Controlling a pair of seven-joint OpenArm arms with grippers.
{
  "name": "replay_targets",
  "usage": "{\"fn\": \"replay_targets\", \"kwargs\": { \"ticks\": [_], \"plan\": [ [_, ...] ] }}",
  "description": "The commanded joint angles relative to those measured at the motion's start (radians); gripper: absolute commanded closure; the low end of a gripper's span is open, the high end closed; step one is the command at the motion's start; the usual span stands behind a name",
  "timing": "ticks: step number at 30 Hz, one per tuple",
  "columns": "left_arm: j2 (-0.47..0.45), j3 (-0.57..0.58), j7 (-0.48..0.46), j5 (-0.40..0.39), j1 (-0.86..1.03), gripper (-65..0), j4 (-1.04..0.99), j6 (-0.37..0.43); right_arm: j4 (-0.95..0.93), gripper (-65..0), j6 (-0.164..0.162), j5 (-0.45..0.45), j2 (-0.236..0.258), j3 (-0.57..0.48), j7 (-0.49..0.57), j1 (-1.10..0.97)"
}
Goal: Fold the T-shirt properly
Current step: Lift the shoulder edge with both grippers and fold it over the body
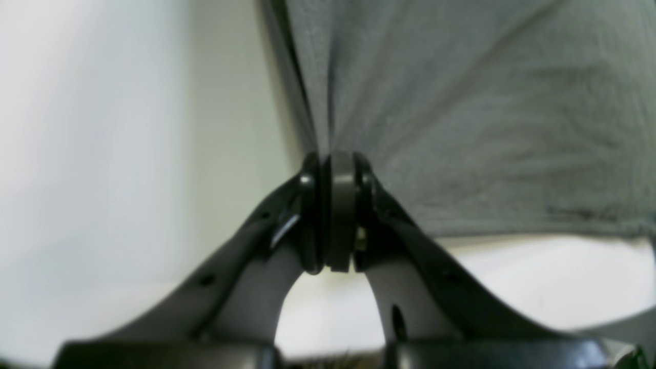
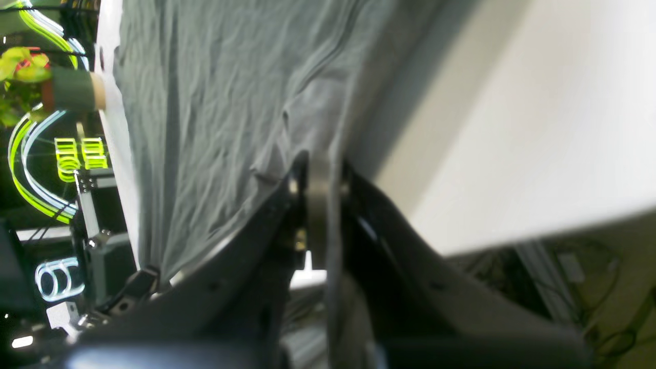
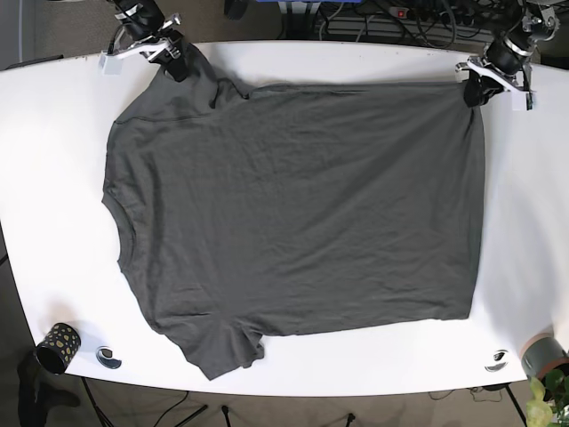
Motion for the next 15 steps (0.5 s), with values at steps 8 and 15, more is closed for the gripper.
{"fn": "replay_targets", "kwargs": {
  "ticks": [8, 15],
  "plan": [
    [-0.013, -0.096, -0.016, -0.013, 0.095, -0.6, 0.098, -0.137, 0.102, 0.0, 0.013, 0.014, -0.021, -0.031, 0.007, -0.114],
    [-0.013, -0.102, -0.016, -0.015, 0.064, -0.6, 0.178, -0.149, 0.113, 0.0, 0.013, 0.019, -0.012, -0.031, 0.007, -0.062]
  ]
}}
